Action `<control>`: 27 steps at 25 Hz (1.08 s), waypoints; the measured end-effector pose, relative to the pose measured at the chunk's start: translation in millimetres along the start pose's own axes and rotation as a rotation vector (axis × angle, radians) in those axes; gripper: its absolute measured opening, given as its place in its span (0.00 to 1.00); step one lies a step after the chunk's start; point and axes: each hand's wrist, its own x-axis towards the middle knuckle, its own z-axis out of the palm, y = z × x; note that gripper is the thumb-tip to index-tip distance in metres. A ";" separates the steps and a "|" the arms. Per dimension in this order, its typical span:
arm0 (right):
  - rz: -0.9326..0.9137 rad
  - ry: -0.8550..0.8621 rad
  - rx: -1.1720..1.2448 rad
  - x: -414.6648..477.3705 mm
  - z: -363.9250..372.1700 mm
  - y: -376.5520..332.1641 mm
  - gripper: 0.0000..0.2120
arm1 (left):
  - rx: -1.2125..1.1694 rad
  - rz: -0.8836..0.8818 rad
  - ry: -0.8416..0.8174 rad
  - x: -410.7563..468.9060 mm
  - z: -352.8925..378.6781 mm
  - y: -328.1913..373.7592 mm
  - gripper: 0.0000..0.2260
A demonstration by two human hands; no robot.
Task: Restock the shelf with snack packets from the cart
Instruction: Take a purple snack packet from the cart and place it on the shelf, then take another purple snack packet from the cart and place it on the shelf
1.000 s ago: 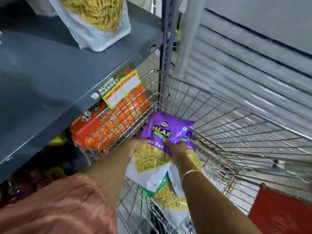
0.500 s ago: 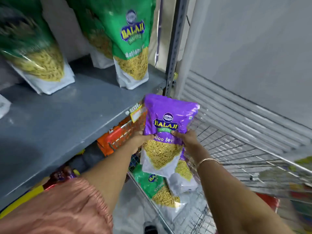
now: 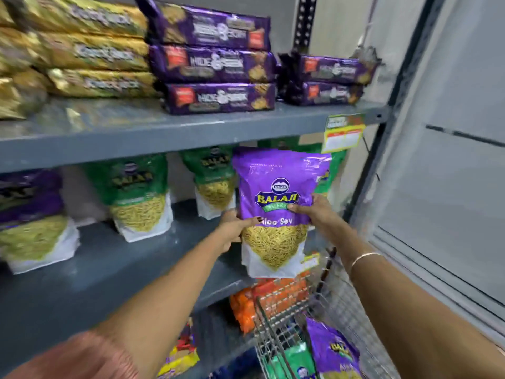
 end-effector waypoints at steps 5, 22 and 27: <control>-0.011 -0.115 0.009 44.9 69.0 13.7 0.21 | 0.225 0.095 0.434 5.0 -66.6 -15.2 0.19; 0.313 0.176 -0.225 -19.0 -41.3 84.6 0.13 | 0.399 0.621 0.479 -39.5 68.3 -92.9 0.20; 0.731 0.393 -0.413 -99.0 -145.9 233.4 0.18 | 0.350 -0.167 -0.014 9.1 194.7 -203.7 0.06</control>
